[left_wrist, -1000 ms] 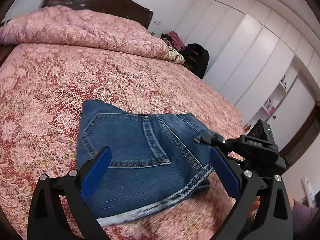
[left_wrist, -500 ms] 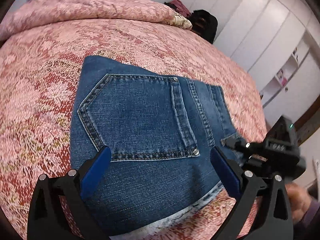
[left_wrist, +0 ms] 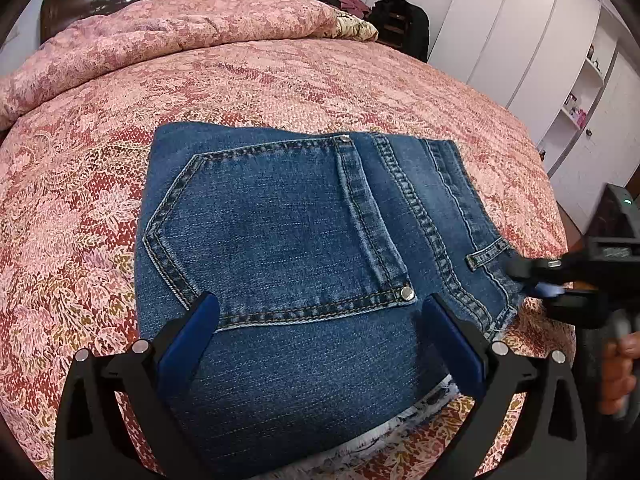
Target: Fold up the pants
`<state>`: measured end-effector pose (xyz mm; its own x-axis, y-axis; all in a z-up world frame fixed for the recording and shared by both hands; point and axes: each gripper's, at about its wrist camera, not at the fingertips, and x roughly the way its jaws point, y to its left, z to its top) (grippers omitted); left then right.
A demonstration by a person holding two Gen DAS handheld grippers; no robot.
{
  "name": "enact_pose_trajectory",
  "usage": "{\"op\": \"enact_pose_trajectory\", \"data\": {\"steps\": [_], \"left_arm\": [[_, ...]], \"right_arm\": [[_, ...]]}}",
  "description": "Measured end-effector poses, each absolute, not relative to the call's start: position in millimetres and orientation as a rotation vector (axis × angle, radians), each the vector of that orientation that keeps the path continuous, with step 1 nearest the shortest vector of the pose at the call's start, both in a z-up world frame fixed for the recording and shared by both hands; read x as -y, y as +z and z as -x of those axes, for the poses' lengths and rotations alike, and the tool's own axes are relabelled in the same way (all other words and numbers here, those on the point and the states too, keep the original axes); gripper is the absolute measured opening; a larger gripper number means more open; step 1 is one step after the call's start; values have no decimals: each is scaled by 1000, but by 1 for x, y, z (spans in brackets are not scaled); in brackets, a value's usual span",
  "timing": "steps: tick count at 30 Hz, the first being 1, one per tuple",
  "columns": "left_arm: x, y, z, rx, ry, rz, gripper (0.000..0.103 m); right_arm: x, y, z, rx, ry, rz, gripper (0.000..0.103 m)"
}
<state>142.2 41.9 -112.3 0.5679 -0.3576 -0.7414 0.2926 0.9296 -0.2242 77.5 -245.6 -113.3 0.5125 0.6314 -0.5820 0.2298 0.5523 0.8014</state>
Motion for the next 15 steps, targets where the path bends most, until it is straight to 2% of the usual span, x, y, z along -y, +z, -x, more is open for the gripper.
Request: {"op": "enact_pose_trajectory", "data": {"steps": [5,6,7,8,15], "left_arm": [[-50,-112,-142,-875,-393,137,100],[-50,-112,-142,-877,-393,143,100],[-50,-112,-143,-882,-391,149,100],[-50,-112,-144,-885,-390,153,100],[-52,-114,-149,-894,-394,172,101]], "right_arm": [[257,-77,-99,-963,318,-888,21],[255,-73,-112,-949,314,-859,31],[252,-68,-129,-920,305,-814,36],[251,-68,-142,-918,296,-781,46],[223,-72,-210,-964,279,-598,46]]}}
